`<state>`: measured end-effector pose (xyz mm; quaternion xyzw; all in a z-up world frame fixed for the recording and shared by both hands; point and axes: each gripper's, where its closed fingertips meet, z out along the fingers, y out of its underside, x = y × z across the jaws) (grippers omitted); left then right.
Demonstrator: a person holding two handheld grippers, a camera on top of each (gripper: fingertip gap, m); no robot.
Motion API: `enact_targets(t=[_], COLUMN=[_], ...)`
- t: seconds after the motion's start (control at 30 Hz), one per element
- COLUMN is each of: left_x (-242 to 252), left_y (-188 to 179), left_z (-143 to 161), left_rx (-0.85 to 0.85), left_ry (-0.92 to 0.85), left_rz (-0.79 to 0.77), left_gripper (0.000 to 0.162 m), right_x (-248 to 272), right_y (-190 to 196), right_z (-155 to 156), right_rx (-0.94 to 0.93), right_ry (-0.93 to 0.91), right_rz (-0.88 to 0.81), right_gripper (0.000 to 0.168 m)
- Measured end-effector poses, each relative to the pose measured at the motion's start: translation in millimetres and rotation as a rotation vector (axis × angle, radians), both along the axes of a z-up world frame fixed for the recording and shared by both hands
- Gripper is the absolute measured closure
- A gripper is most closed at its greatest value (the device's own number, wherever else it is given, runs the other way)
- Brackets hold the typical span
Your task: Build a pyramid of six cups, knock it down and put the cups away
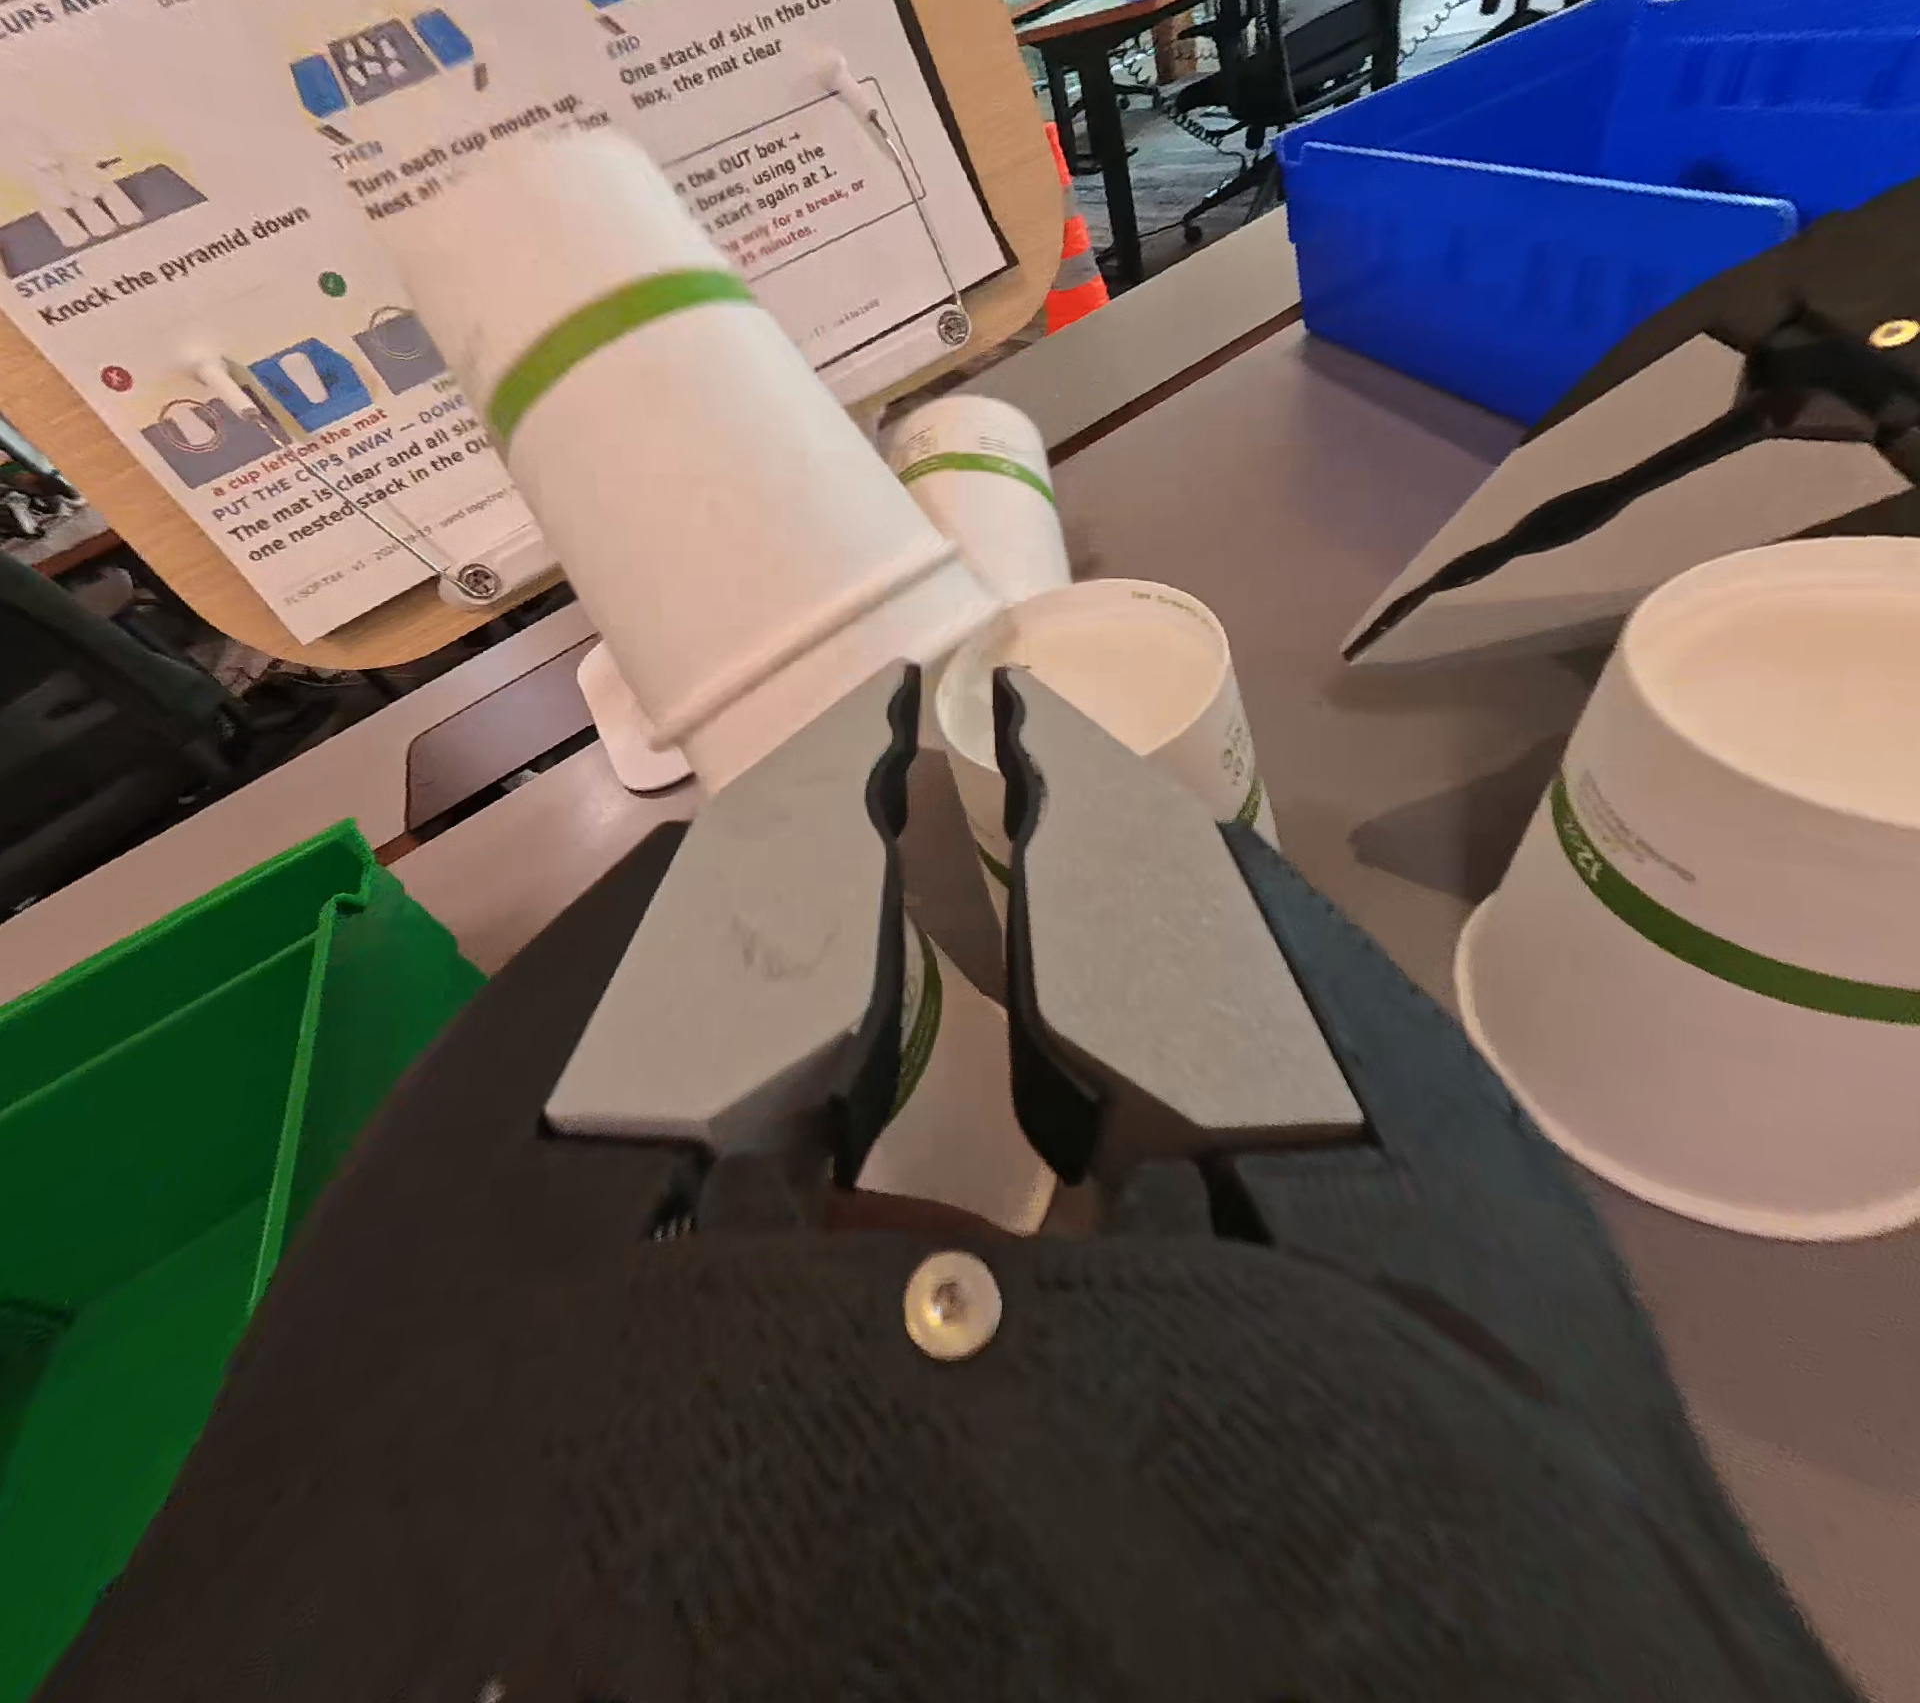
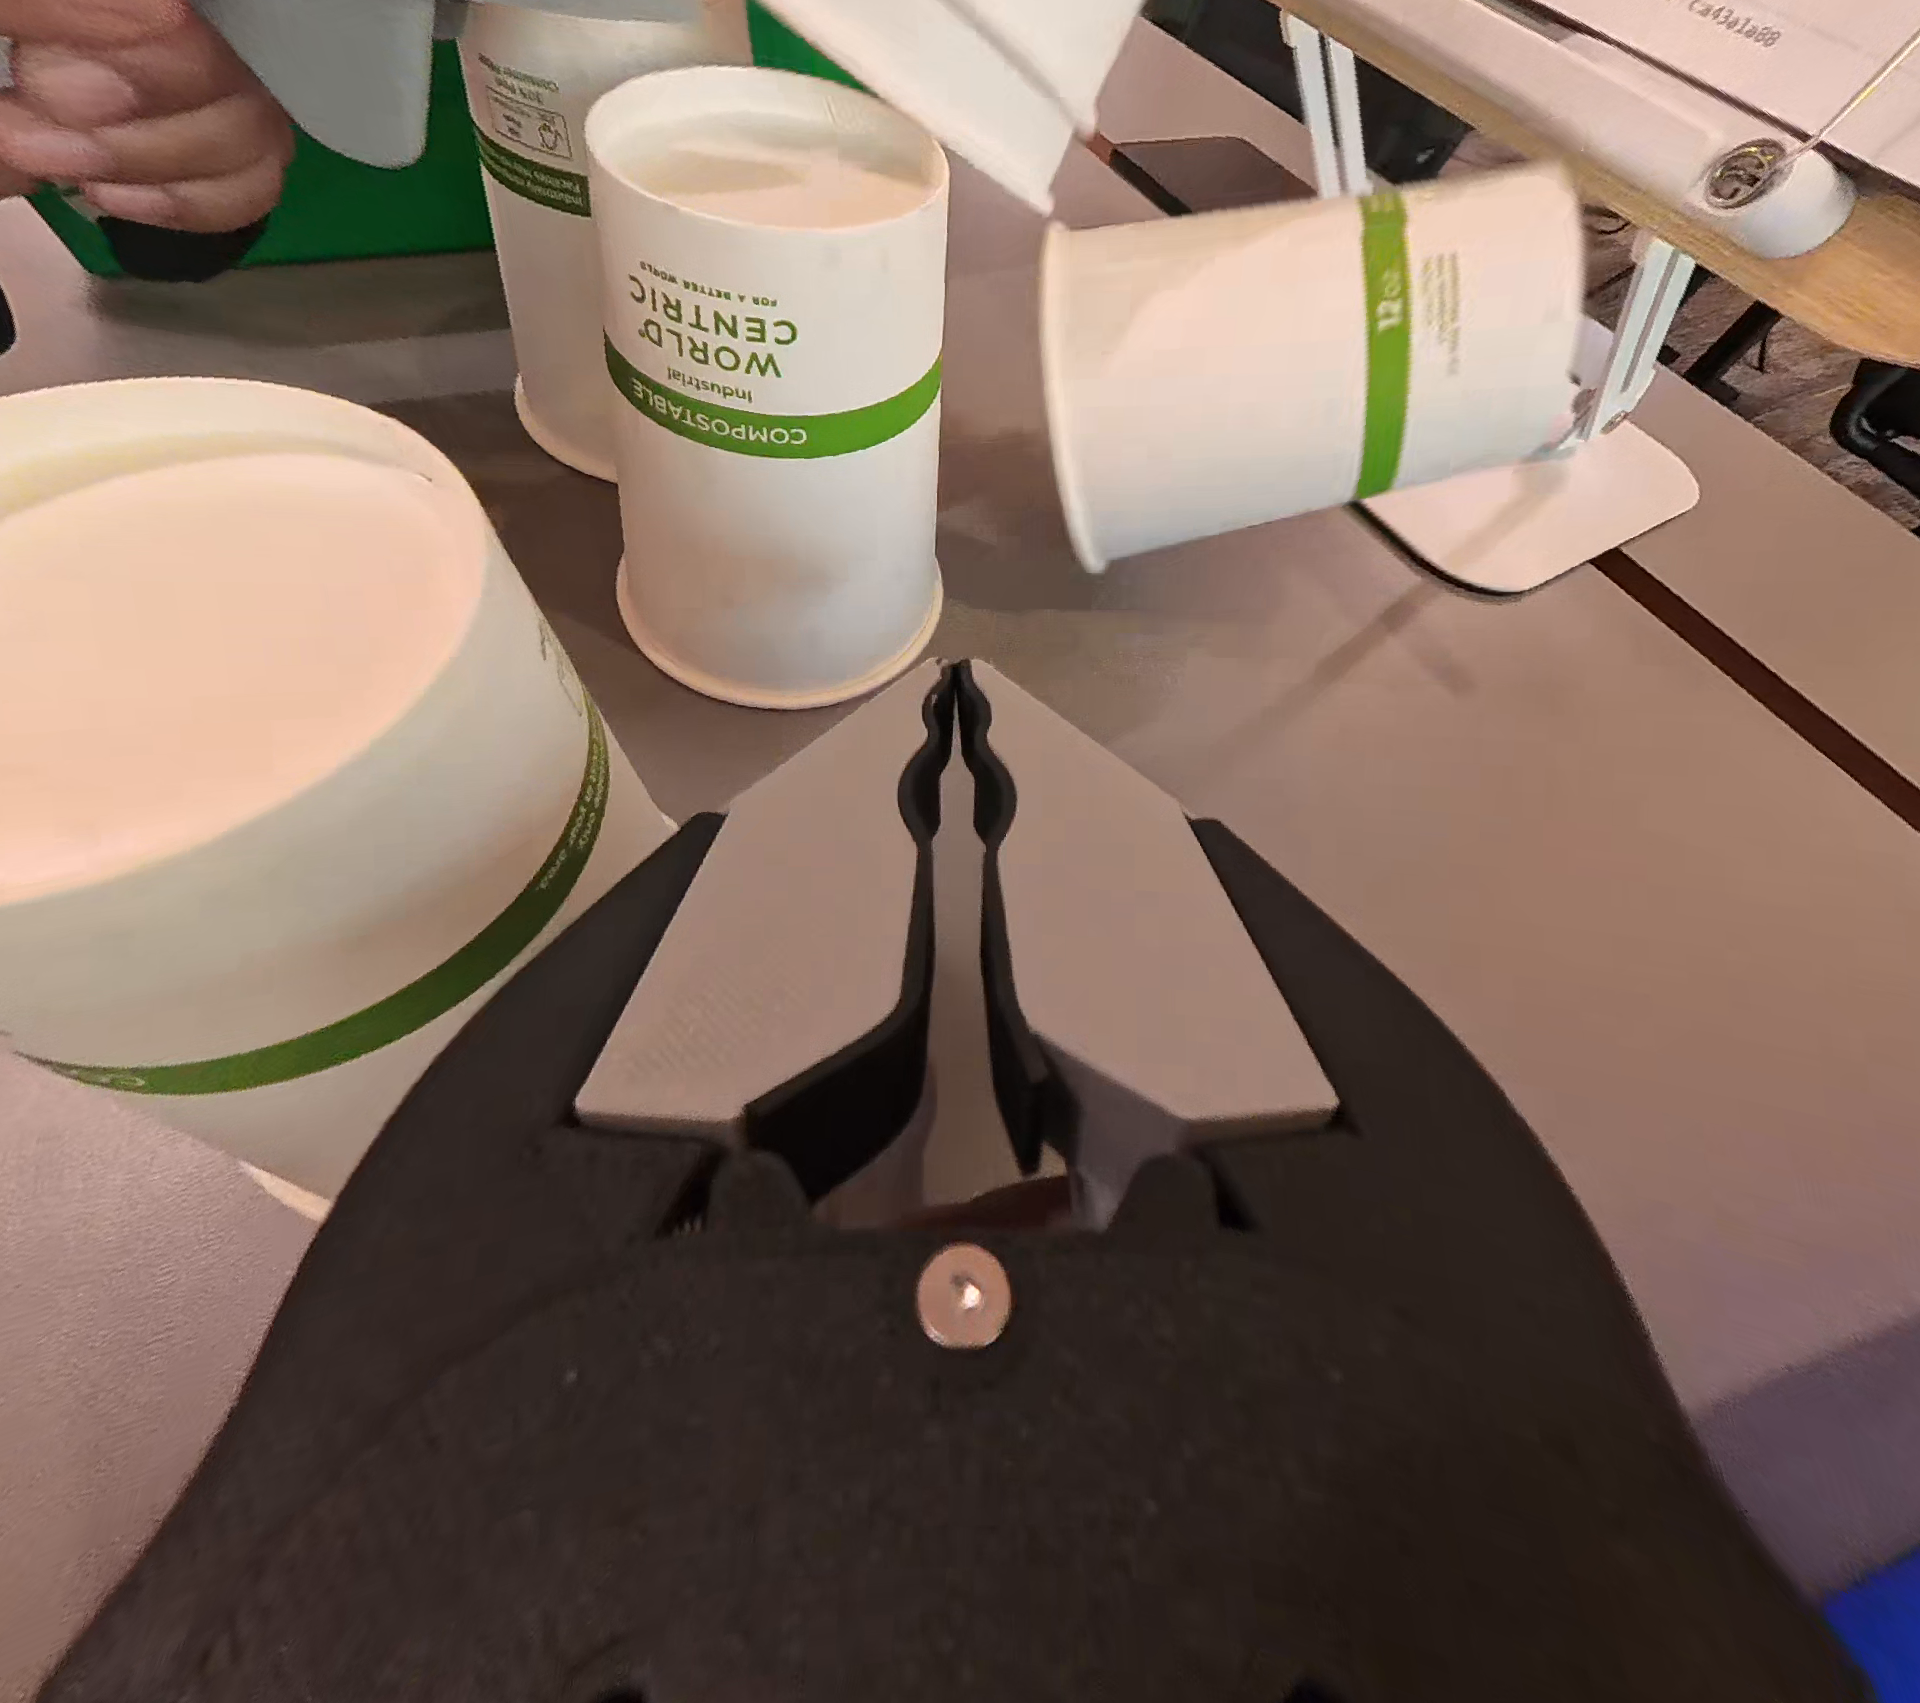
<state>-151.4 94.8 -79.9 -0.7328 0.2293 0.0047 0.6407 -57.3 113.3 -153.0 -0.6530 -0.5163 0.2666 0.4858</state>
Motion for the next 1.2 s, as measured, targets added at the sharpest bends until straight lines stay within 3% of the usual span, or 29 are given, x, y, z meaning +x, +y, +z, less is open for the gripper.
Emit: enact_targets(t=[0.03, 0.67, 0.97, 1.07, 1.2], left_x=[-1, -29, 23, 42, 60], left_y=[0, 4, -12, -19, -36], left_z=[0, 0, -4, -13, -13], left_rx=[0.002, 0.007, 0.040, 0.004, -0.028], left_ry=[0.009, 0.012, 0.076, 0.059, 0.033], left_rz=[0.010, 0.126, -0.102, -0.203, -0.347], left_gripper=[0.151, 0.150, 0.145, 0.162, 0.162], right_x=[1, 7, 14, 14, 14], right_y=[1, 13, 23, 22, 22], right_z=[0, -3, 13, 18, 21], right_rx=[-0.001, 0.026, 0.057, 0.072, 0.080], right_ry=[-0.002, -0.032, 0.022, 0.036, 0.044], right_rz=[-0.004, -0.074, -0.139, -0.143, -0.147], right_gripper=[0.168, 0.168, 0.168, 0.168, 0.168])
